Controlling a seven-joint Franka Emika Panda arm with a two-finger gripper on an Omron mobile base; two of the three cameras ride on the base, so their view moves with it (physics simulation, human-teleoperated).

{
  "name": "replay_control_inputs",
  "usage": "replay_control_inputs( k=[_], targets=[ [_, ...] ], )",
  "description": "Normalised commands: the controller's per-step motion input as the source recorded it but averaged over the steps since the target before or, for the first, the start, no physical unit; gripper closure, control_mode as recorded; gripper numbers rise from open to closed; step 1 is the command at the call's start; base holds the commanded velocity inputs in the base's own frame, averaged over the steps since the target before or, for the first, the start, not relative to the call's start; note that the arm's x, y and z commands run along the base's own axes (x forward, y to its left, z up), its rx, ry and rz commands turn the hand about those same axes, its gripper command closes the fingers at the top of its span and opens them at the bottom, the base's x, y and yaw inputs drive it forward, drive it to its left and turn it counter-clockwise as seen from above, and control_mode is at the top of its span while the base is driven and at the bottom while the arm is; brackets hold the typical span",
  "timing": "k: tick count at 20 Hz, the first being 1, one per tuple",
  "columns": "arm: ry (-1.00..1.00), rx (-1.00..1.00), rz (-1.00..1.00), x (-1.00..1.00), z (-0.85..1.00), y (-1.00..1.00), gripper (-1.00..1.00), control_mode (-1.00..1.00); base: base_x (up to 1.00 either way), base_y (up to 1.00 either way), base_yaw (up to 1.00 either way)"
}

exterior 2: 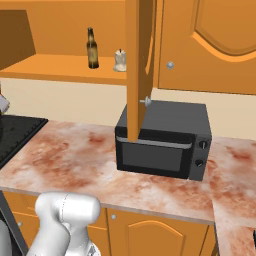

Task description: Get the candle and the beer from the cabinet and move them to the dining counter.

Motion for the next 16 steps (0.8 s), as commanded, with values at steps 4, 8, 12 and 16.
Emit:
replay_control_inputs(
  k=[4, 8, 12, 16],
  targets=[
    [0.00, 0.20, 0.14, 0.16, 0.03, -0.21, -1.00, -1.00, 0.00, 0.00, 0.00],
    [0.08, 0.17, 0.10, 0.45, 0.00, -0.06, -1.00, -1.00, 0.00, 0.00, 0.00],
    [0.13, 0.16, 0.13, 0.51, 0.00, -0.03, -1.00, -1.00, 0.00, 0.00, 0.00],
    [0.20, 0.16, 0.16, 0.59, 0.01, 0.00, -1.00, -1.00, 0.00, 0.00, 0.00]
  ],
)
